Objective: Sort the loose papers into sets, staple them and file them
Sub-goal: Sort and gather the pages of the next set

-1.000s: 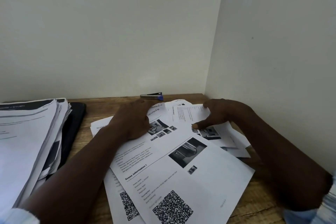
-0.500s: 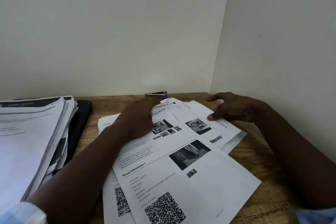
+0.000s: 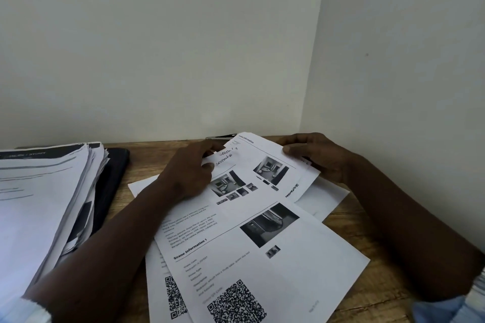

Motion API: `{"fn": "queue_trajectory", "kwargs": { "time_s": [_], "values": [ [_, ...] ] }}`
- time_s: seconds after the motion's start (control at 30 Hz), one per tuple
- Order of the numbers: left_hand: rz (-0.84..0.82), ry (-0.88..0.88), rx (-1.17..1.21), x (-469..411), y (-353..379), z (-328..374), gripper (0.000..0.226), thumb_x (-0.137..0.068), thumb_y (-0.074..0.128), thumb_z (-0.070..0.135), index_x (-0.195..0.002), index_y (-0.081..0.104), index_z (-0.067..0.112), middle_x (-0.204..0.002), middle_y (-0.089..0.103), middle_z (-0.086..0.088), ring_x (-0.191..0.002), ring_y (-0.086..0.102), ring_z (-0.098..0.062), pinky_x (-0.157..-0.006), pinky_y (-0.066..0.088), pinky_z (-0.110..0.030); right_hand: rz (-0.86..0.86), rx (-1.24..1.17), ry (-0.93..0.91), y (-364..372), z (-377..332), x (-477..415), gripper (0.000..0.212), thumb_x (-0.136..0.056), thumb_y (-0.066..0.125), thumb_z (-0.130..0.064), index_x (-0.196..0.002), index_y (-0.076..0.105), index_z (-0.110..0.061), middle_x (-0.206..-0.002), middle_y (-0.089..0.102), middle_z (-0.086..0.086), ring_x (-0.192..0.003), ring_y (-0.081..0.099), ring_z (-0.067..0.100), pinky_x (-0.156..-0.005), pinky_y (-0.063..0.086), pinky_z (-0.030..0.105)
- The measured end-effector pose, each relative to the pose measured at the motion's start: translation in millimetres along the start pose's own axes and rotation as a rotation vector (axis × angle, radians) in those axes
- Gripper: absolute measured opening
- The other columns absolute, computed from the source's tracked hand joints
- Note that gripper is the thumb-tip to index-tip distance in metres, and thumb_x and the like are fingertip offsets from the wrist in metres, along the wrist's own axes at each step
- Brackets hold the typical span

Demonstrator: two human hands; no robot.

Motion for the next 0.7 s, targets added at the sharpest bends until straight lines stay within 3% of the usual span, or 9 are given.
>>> {"fn": "queue_trajectory", "kwargs": {
  "time_s": [0.07,0.13,0.27,0.37,0.47,0.57,0.7],
  "values": [
    [0.003,0.004,0.004,0,-1,1,0.051,-0.085,0.059,0.006,-0.123,0.066,0.040,-0.104,0.069,0.017,-0.091,0.059,-0.002,-0.072,0.035,-0.005,-0.048,-0.047,0.019,2,3,0,0.030,-0.095,0.062,0.002,-0.120,0.074,-0.008,-0.124,0.073,0.015,-0.108,0.070,0.034,-0.098,0.057,0.048],
    [-0.002,-0.005,0.036,0,-1,1,0.051,-0.083,0.059,0.004,-0.120,0.067,0.038,-0.101,0.071,0.015,-0.090,0.062,0.001,-0.069,0.035,-0.004,-0.106,-0.072,0.018,5,3,1,0.037,-0.096,0.061,0.002,-0.129,0.071,-0.010,-0.129,0.070,0.017,-0.118,0.066,0.039,-0.105,0.052,0.052],
    [0.010,-0.007,0.112,3,-5,4,0.053,-0.080,0.058,0.001,-0.117,0.068,0.037,-0.099,0.074,0.016,-0.091,0.066,0.001,-0.070,0.043,-0.009,-0.211,-0.007,0.043,10,4,3,0.042,-0.088,0.070,0.004,-0.126,0.071,-0.013,-0.122,0.073,0.016,-0.108,0.071,0.036,-0.094,0.059,0.046],
    [0.011,0.014,0.128,5,-6,11,0.043,-0.079,0.058,-0.002,-0.103,0.072,0.032,-0.091,0.073,0.017,-0.086,0.064,0.006,-0.065,0.041,-0.008,-0.053,0.173,0.016,-3,6,-3,0.027,-0.078,0.085,-0.001,-0.101,0.073,-0.007,-0.095,0.074,0.014,-0.086,0.069,0.031,-0.084,0.057,0.044],
    [0.010,0.035,0.125,4,-6,14,0.036,-0.079,0.058,-0.002,-0.093,0.074,0.026,-0.087,0.074,0.019,-0.084,0.065,0.005,-0.066,0.043,-0.009,0.099,0.323,-0.118,-11,-3,-5,0.017,-0.080,0.088,-0.020,-0.075,0.072,-0.015,-0.075,0.065,0.008,-0.073,0.056,0.020,-0.072,0.045,0.038],
    [0.047,0.065,0.114,4,-9,16,0.028,-0.078,0.061,-0.003,-0.080,0.070,0.024,-0.078,0.071,0.020,-0.075,0.063,0.000,-0.064,0.042,-0.012,0.205,0.423,-0.233,-15,-12,-5,0.027,-0.079,0.083,-0.040,-0.075,0.071,-0.016,-0.076,0.071,0.006,-0.072,0.059,0.012,-0.075,0.048,0.037],
    [0.072,0.074,0.122,5,-13,18,0.020,-0.080,0.070,0.007,-0.087,0.073,0.025,-0.083,0.073,0.016,-0.077,0.065,0.000,-0.066,0.042,-0.013,0.231,0.375,-0.246,-10,-19,-4,0.018,-0.090,0.079,-0.031,-0.082,0.070,-0.018,-0.076,0.073,-0.003,-0.071,0.061,0.011,-0.068,0.047,0.030]
  ]
}}
Point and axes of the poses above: each hand's wrist, its own x-axis away from the middle knuckle, its own y-axis out of the palm, z = x × y, the point moved 9 cm from there along -x, towards the middle knuckle
